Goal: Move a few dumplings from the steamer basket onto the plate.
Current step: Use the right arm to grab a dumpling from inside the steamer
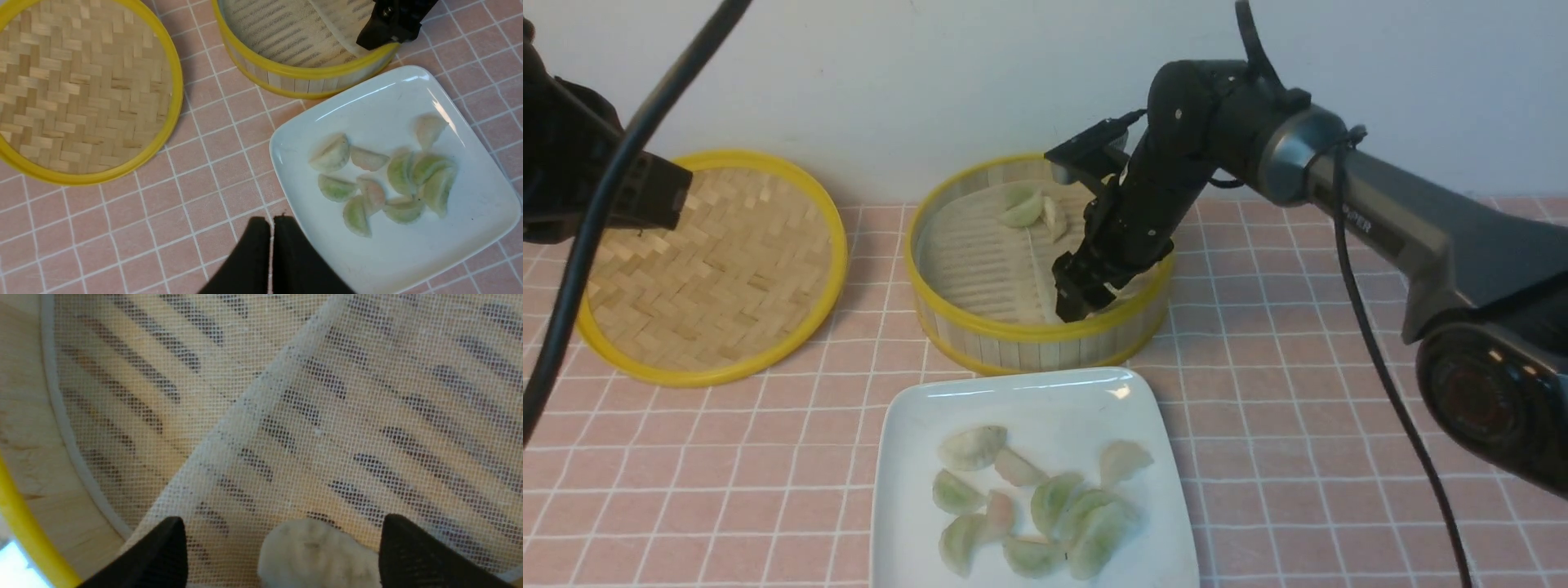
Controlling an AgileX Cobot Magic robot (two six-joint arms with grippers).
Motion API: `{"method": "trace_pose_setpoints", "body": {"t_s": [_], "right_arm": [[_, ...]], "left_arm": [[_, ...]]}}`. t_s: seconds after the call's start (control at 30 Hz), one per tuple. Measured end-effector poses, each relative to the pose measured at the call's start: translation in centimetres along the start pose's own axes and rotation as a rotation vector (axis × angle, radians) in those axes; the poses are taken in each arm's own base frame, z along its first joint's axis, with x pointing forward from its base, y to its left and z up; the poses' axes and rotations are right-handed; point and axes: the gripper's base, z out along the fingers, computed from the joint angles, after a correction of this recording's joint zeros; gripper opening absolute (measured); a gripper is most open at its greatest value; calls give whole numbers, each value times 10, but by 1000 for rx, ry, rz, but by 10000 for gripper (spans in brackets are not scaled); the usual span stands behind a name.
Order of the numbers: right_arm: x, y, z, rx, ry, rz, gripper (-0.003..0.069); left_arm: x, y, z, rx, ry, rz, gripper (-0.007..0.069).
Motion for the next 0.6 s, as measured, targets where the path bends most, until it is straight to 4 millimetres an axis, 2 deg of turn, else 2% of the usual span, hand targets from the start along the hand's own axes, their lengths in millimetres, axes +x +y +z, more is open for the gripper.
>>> {"method": "trace_pose_setpoints", "body": {"t_s": [0.1,0.17,0.27,0.3,0.37,0.47,0.57,0.6], "right_arm": [[1,0,7,54,28,-36,552],[2,0,12,67,36,-44,498],[2,2,16,70,43,-38,316],[1,4,17,70,47,-42,216],[-3,5,12,81,26,-42,106],[-6,7,-3,87,17,-4,96],[-12,8,-32,123,-22,8,96],[-14,10,-47,136,-45,10,96]], "left_arm": [[0,0,0,0,1,0,-6],[0,0,0,0,1,0,-6],[0,0,0,0,1,0,-6],[0,0,0,0,1,0,-6],[0,0,0,0,1,0,-6],[0,0,0,0,2,0,-6],[0,0,0,0,2,0,-6],[0,0,0,0,2,0,-6]]}}
